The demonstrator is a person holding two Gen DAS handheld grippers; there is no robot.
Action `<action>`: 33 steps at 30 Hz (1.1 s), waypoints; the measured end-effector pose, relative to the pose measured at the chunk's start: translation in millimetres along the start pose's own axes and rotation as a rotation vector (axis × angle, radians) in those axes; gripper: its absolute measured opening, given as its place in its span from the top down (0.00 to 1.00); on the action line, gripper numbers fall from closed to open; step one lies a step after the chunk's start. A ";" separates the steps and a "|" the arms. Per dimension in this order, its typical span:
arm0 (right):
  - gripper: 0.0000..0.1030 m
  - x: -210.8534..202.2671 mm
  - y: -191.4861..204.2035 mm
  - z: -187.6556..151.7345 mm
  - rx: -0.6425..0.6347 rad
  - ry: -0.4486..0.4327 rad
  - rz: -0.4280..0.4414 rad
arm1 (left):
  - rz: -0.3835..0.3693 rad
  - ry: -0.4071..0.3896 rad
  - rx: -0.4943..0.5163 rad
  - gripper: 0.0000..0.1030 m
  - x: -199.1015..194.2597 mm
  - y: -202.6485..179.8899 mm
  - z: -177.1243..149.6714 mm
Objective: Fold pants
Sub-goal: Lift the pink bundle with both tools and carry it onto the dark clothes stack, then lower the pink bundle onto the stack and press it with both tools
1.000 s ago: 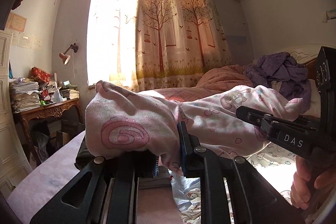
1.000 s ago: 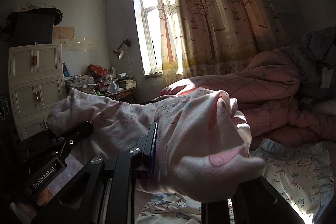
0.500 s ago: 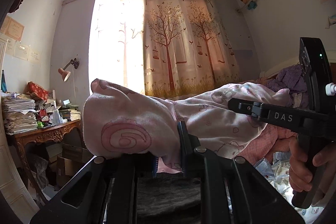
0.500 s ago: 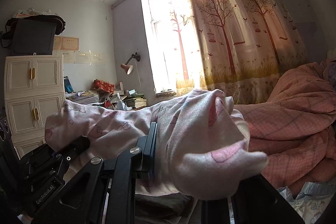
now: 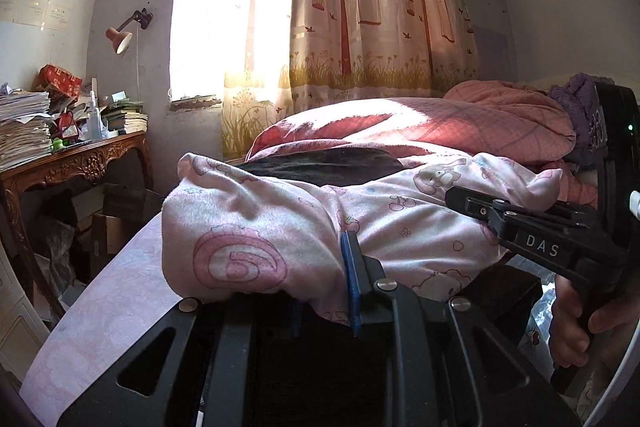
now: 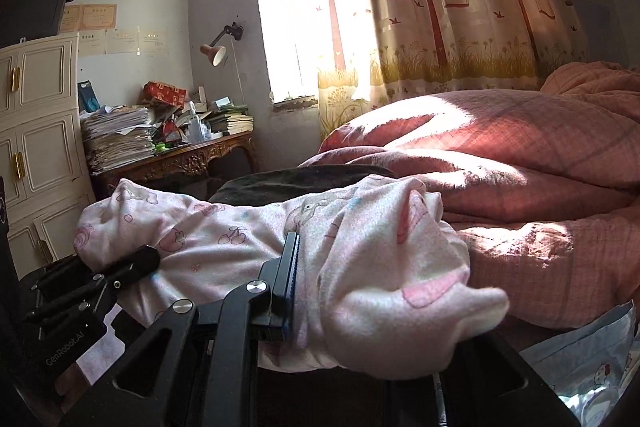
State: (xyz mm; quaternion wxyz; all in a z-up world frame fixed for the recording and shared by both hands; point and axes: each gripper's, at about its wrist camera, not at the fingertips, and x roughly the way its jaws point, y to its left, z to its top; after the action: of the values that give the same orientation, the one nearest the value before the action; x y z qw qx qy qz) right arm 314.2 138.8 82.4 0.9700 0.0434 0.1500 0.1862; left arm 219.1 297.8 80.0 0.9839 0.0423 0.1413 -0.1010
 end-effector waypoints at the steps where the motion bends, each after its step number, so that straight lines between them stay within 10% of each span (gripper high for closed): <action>1: 0.80 4.4 -1.1 -3.5 -0.017 0.009 -0.011 | 0.004 0.005 0.014 0.81 0.7 -3.7 -1.5; 8: 0.80 15.4 0.7 -19.3 -0.096 0.044 -0.084 | 0.088 0.029 -0.014 0.22 7.0 14.1 -6.0; 17: 0.67 4.9 -24.1 -9.0 0.007 0.069 -0.021 | 0.192 -0.042 -0.142 0.09 -18.6 52.2 5.4; 19: 0.58 4.7 -31.1 -6.3 0.039 0.086 0.000 | 0.252 -0.069 -0.125 0.10 -25.2 51.8 12.4; 23: 0.38 -7.6 -44.7 1.0 0.104 0.029 -0.042 | 0.290 -0.098 -0.114 0.81 -33.4 48.9 20.6; 26: 0.38 -21.7 -60.3 8.1 0.172 -0.041 -0.078 | 0.224 -0.095 -0.133 0.86 -31.9 46.0 19.6; 30: 0.84 -27.6 -60.7 12.7 0.139 -0.083 -0.030 | 0.243 0.013 -0.118 0.91 -5.9 35.6 11.4; 33: 0.88 -16.1 -56.2 6.5 0.107 -0.048 0.005 | 0.267 0.092 -0.170 0.92 17.5 40.0 -5.0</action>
State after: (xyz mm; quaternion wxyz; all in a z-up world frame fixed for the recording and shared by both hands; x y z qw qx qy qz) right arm 321.4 80.5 85.1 0.9693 0.0998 0.1361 0.1790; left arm 242.6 334.1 72.4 0.9811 -0.0180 0.1875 0.0448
